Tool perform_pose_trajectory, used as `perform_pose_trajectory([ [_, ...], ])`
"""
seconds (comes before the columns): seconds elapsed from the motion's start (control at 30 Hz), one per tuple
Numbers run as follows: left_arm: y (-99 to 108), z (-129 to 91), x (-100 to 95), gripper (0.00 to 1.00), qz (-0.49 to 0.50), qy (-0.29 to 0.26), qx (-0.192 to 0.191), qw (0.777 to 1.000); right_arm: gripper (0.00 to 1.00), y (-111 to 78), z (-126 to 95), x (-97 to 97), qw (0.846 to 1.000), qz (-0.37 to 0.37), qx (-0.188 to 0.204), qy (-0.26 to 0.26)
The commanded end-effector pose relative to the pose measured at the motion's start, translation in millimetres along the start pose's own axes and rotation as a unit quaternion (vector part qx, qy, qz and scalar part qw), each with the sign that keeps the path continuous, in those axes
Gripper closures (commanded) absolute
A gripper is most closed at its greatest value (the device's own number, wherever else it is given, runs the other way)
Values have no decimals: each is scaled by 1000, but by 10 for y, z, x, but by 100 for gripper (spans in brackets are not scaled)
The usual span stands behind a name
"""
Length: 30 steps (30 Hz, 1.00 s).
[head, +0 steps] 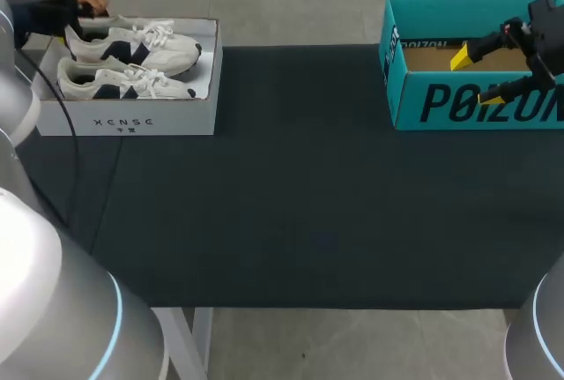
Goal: Take the shoe out of the shoebox, open the shoe tongue, remove and reinsert the insole, then place the shoe into the shoebox
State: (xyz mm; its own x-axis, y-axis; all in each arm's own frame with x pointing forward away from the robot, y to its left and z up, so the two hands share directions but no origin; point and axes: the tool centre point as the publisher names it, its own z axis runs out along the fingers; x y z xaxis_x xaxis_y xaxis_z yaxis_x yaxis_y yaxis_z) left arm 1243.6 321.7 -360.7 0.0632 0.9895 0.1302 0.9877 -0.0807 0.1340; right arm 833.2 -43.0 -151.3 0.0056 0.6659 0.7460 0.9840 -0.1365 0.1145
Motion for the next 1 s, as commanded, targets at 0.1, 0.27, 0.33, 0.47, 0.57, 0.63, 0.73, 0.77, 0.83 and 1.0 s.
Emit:
perform_pose_trajectory([
  [0.1,517,158,43,100,5,-7,101,995,0,5,6,2,1000,1,0,-2],
  [0.27,545,231,6,100,9,-4,111,994,0,5,6,2,1000,1,0,-2],
  [0.33,550,244,-8,100,12,-2,112,994,0,5,6,2,1000,1,0,-2],
  [0.47,574,272,-18,100,9,2,116,993,0,5,6,2,1000,1,0,-2],
  [0.57,578,272,-16,99,8,1,120,993,0,5,6,2,1000,1,0,-2],
  [0.63,582,251,-9,75,7,-1,123,992,0,5,6,2,1000,1,0,-2],
  [0.73,558,190,-6,49,7,-5,127,992,0,5,6,2,1000,1,0,-2],
  [0.77,549,172,-5,49,6,-6,126,992,0,5,6,2,1000,1,0,-2],
  [0.83,532,147,-5,51,1,-10,125,992,0,5,6,2,1000,1,0,-2],
  [1.0,460,61,2,43,0,-13,122,992,0,5,6,2,1000,1,0,-2],
])
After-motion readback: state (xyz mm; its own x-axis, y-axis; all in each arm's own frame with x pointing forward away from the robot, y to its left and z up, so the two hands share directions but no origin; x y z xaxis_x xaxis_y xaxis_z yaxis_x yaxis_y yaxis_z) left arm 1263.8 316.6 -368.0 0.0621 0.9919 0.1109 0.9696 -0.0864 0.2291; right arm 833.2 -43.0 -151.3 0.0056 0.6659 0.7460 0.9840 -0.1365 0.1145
